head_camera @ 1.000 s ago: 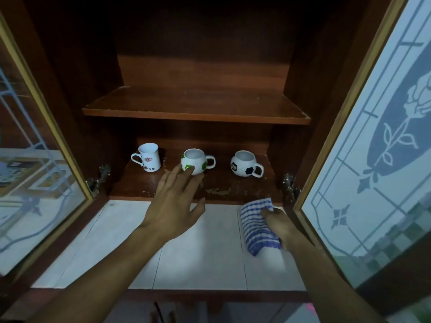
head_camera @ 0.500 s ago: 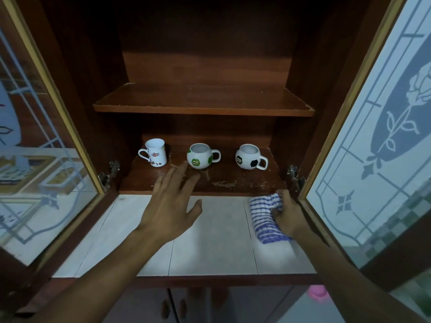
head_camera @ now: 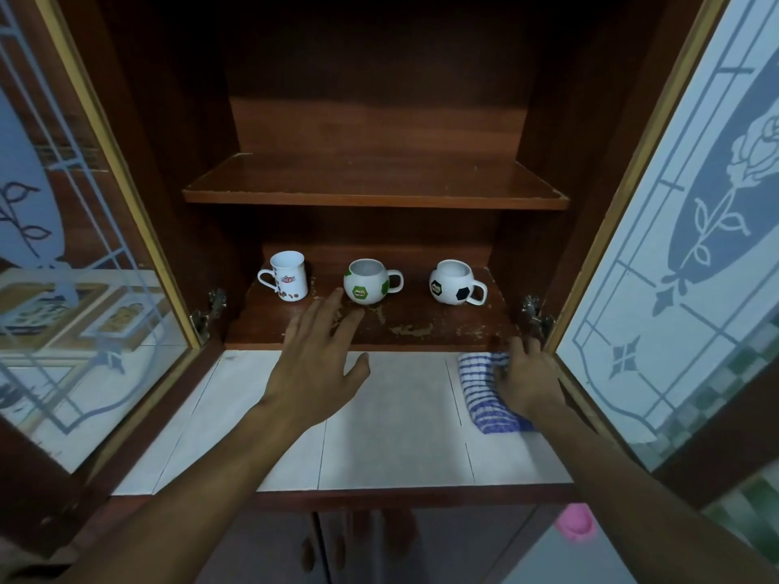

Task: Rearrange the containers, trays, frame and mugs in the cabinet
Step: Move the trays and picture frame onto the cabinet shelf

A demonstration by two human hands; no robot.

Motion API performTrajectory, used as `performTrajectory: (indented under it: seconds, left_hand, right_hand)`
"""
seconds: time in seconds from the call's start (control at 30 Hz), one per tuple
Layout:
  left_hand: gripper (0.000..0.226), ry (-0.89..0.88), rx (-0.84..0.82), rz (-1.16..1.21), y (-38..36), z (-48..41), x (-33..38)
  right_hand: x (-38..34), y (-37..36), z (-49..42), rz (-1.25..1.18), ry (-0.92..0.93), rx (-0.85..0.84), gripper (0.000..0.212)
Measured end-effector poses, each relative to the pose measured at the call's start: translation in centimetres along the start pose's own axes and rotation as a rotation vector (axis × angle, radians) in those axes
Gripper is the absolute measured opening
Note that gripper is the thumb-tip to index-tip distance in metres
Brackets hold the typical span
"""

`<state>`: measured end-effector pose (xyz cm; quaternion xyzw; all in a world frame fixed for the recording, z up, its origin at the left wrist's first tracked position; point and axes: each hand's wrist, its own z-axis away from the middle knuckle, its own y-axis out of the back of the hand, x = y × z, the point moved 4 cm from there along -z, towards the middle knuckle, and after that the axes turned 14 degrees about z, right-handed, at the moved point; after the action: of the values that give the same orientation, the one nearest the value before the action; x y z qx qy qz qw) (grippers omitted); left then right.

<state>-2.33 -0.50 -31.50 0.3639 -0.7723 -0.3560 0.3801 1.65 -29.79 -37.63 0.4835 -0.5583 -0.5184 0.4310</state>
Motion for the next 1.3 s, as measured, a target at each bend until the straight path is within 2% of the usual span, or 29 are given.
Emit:
performTrajectory:
  seconds: [0.33,0.43,0.6,0.77,0.97,1.3]
  left_hand:
    - [0.060,-0.031,0.032,0.039,0.7,-0.5,-0.5]
    - [0.057,-0.057,0.059,0.028,1.2,-0.9,-0.7]
    - [0.060,-0.072,0.057,0.018,2.7,-1.2,0.1]
    - [0.062,-0.095,0.059,0.010,3.6,0.2,0.5]
    - [0.062,-0.089,0.096,0.016,4.4,2.2,1.1]
    - [0.061,-0.056,0.109,-0.023,6.2,5.7,2.7]
  right_hand:
    - [-5.3,5.5,1.7,-0.239,0.152,0.129,0.054]
    - [-7.8,7.5,3.0,-0.167,0.265,0.255,0.064]
    - [-10.3,9.1,4.8,-0.049,0.378,0.326,0.074]
    - [-11.2,9.8,7.2,0.039,0.388,0.359,0.078]
    - [-11.7,10.5,9.6,0.029,0.425,0.393,0.074]
    - [-11.7,10.6,12.8,0.036,0.474,0.326,0.076]
